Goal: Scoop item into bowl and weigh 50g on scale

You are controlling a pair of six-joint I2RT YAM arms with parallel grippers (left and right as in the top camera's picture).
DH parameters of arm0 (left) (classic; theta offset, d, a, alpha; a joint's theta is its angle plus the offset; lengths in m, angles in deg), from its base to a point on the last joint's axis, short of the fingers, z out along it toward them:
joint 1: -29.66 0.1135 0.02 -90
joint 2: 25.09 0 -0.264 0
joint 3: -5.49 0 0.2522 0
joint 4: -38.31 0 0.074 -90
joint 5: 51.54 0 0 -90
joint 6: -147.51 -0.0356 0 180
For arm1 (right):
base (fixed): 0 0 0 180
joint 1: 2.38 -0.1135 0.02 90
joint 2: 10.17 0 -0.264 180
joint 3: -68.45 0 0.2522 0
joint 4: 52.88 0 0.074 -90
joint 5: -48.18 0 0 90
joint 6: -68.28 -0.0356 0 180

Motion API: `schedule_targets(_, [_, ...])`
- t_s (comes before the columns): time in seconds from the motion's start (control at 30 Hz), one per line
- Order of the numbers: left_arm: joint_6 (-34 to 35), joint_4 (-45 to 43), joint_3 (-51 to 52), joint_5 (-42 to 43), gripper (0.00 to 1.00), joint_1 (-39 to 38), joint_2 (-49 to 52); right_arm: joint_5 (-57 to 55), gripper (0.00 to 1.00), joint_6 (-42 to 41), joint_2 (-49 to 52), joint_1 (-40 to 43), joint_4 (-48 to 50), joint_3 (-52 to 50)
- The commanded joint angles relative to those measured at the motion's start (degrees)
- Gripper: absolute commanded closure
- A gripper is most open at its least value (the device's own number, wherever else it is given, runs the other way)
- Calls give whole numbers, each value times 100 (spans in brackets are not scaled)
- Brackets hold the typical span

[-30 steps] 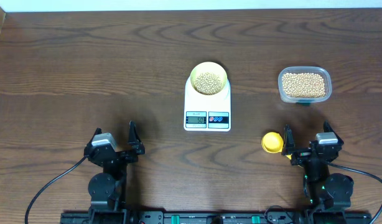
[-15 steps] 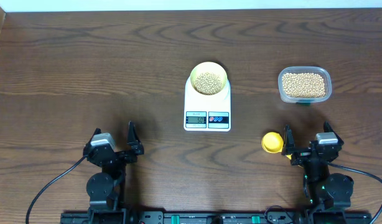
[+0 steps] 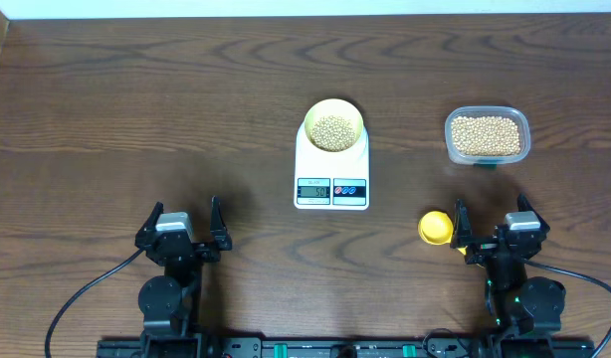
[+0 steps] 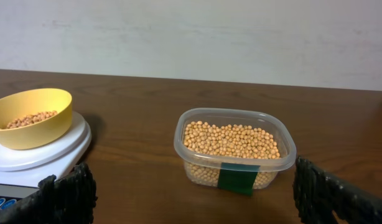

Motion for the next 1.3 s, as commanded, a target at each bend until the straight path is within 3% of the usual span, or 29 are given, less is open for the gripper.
schedule_targets(0.0, [-120,197,125,-9,3,24,-31,-33,1,46,-35,-42,-28,-9])
schedule_targets(1.27, [37,184,125,-55,3,-66,-28,-33,1,46,-35,-42,-26,-9])
